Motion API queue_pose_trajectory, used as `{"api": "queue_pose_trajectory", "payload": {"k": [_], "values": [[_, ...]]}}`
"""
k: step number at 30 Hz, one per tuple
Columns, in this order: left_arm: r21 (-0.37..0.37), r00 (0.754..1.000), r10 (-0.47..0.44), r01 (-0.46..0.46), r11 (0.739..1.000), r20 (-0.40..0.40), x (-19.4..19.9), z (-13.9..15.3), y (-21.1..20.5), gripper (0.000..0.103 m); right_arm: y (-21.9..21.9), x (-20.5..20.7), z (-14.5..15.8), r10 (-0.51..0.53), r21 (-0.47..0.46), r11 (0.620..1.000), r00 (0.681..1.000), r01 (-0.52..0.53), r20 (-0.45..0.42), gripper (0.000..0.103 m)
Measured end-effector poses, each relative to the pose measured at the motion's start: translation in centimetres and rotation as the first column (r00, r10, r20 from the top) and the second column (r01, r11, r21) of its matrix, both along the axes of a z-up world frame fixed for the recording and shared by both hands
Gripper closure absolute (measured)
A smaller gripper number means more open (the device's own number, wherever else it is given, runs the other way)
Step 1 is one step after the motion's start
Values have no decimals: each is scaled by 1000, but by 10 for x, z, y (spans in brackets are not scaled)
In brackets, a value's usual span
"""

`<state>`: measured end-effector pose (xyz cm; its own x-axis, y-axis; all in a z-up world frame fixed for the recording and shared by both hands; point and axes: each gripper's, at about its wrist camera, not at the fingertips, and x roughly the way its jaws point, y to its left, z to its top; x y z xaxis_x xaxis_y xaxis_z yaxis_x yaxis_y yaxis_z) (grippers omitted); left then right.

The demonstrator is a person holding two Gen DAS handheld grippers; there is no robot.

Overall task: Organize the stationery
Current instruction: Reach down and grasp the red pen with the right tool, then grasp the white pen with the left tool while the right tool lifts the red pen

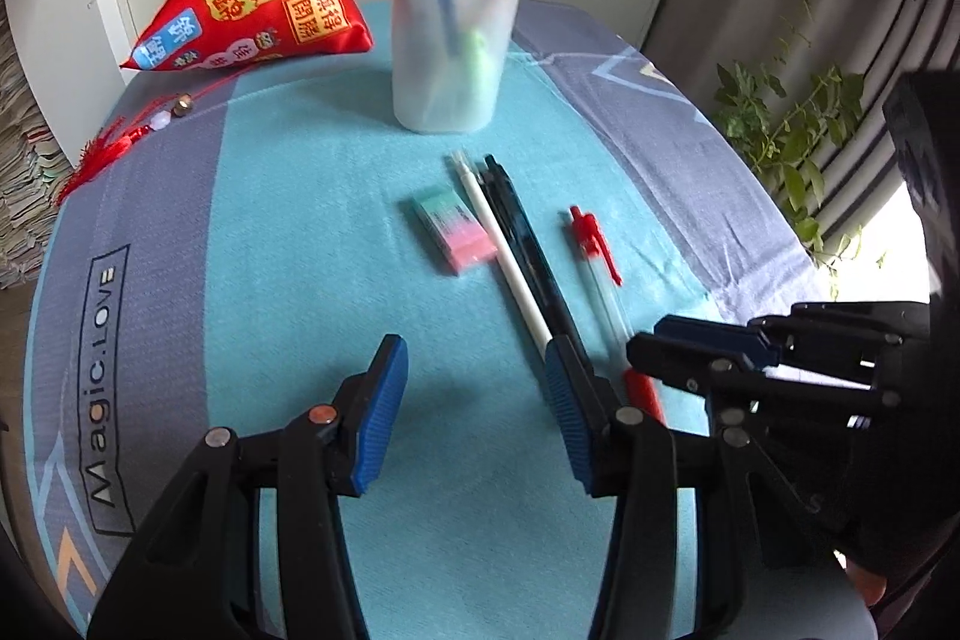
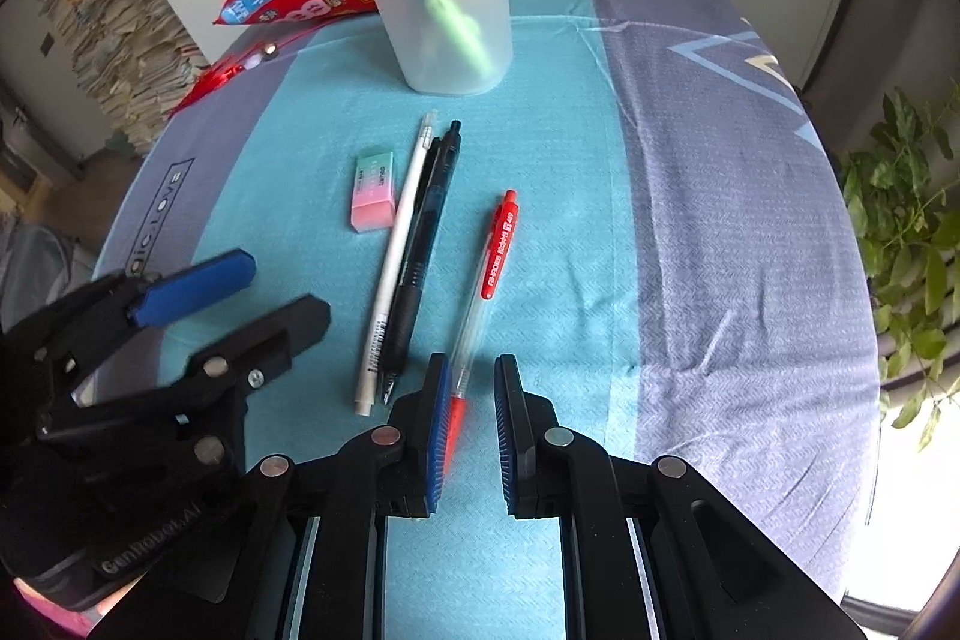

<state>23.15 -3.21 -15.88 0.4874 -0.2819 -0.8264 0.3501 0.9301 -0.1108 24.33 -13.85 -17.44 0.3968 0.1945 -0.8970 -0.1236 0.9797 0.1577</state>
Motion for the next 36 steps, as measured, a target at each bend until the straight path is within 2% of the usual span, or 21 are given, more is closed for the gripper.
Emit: {"api": "queue_pose_trajectory", "payload": {"k": [4, 7, 12, 14, 17, 20, 24, 26, 27, 28, 36], "values": [[-21, 999, -13, 12, 1000, -50, -2, -9, 3, 56, -3, -1, -2, -9, 49, 999, 1000, 10, -16, 91], [-36, 998, -6, 3, 999, -59, -6, -10, 9, 56, -4, -1, -6, 1, 105, 994, 999, 4, -50, 91], [-36, 999, -26, 25, 999, -39, -14, -6, 11, 56, 7, -2, -8, 25, 60, 998, 999, -23, -37, 91], [-47, 998, -46, 43, 998, -50, -16, -6, 10, 56, 5, 0, -9, 22, 70, 997, 999, -18, -45, 91], [-40, 996, -79, 77, 996, -52, -18, -9, 1, 56, -6, 1, -7, -17, 100, 995, 998, 22, -54, 91], [-31, 993, -100, 98, 995, -55, -17, -13, -10, 56, -19, -1, -2, -69, 50, 996, 997, 70, -28, 91], [-8, 994, -100, 100, 995, -41, -14, -16, -22, 58, -33, -7, 7, -101, 65, 993, 995, 101, -10, 91], [8, 994, -105, 105, 994, -32, -13, -17, -26, 63, -34, -9, 10, -102, 50, 994, 995, 102, 1, 91], [23, 994, -109, 109, 994, -25, -14, -17, -28, 74, -36, -9, 10, -104, 47, 994, 995, 104, 2, 91], [33, 993, -117, 118, 993, -21, -15, -18, -29, 77, -37, -10, 10, -105, 47, 993, 994, 105, 2, 91], [54, 994, -110, 110, 992, -18, -19, -19, -20, 93, -38, -13, 6, -100, 88, 991, 995, 100, -11, 91]]}}
